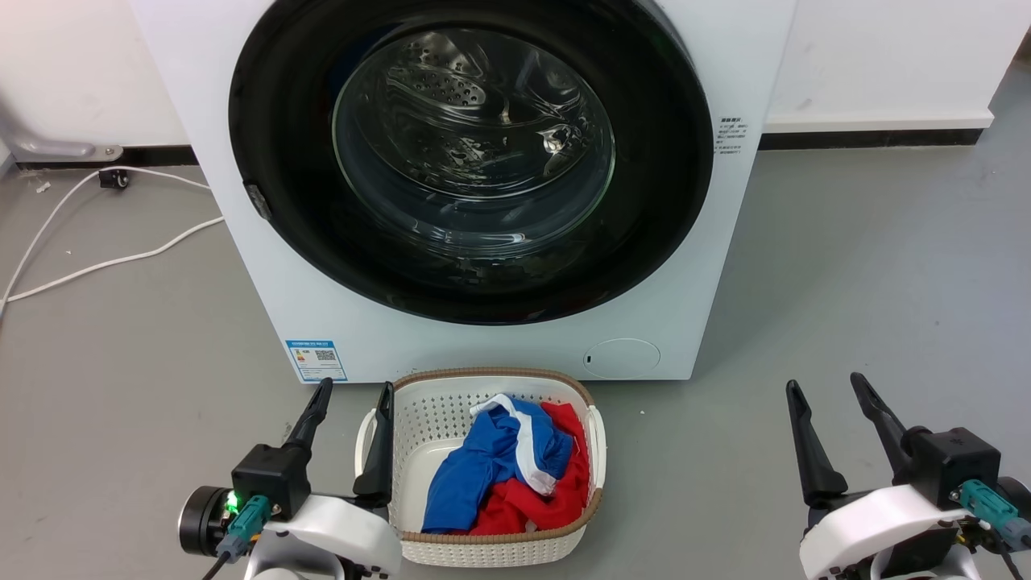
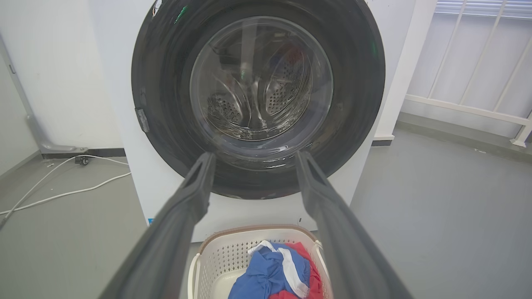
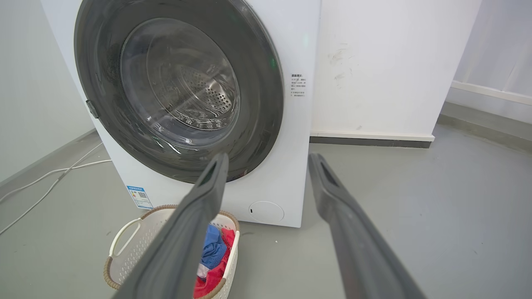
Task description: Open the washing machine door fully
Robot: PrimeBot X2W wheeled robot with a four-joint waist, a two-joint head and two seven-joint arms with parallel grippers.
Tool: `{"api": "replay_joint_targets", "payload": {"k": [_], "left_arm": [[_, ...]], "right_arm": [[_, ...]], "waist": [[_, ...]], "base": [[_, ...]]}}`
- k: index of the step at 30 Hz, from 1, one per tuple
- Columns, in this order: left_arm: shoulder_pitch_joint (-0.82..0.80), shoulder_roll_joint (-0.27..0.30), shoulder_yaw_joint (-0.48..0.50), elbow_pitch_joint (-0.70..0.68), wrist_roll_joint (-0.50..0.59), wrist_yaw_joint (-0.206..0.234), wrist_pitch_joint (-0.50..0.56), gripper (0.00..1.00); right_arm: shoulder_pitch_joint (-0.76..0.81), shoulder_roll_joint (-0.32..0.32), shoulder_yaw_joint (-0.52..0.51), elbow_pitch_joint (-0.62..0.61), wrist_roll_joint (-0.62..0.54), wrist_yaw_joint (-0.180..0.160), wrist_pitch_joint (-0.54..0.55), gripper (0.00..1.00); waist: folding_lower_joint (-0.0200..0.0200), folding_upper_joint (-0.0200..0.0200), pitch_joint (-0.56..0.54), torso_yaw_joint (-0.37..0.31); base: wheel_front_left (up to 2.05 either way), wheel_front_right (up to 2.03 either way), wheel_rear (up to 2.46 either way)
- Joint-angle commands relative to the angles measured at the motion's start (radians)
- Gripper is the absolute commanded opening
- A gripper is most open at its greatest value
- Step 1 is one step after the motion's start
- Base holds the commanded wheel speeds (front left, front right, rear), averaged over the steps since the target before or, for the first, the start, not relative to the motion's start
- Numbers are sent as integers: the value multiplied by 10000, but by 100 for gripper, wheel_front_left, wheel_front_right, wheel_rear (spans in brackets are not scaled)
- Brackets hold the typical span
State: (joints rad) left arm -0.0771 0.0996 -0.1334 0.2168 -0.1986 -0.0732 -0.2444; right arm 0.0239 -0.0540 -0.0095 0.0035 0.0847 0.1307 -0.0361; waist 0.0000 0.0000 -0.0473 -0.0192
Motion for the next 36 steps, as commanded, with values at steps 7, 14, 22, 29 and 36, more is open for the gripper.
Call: {"api": "replay_joint_targets", "payload": {"k": [7, 14, 22, 29, 36], "left_arm": [[-146, 9, -27, 116, 454, 19, -179, 100], [-147, -29, 36, 236, 321, -29, -211, 100], [-145, -77, 88, 334, 112, -56, -211, 100], [-154, -93, 81, 386, 10, -17, -211, 100], [-148, -77, 115, 395, -32, 35, -211, 100]], "right_arm": [[77, 48, -10, 7, -231, -1, -124, 100], [67, 49, -28, 110, -112, -1, -192, 100], [70, 50, -42, 195, 49, -1, -194, 100], [86, 49, -64, 266, 117, -1, -148, 56], [71, 48, -195, 424, 829, -1, -87, 0]], "waist": [[0, 0, -12, -14], [0, 0, -38, -14], [0, 0, -35, -6], [0, 0, -28, -8], [0, 0, 4, -41]], "base": [[0, 0, 0], [0, 0, 0], [0, 0, 0], [0, 0, 0], [0, 0, 0]]}}
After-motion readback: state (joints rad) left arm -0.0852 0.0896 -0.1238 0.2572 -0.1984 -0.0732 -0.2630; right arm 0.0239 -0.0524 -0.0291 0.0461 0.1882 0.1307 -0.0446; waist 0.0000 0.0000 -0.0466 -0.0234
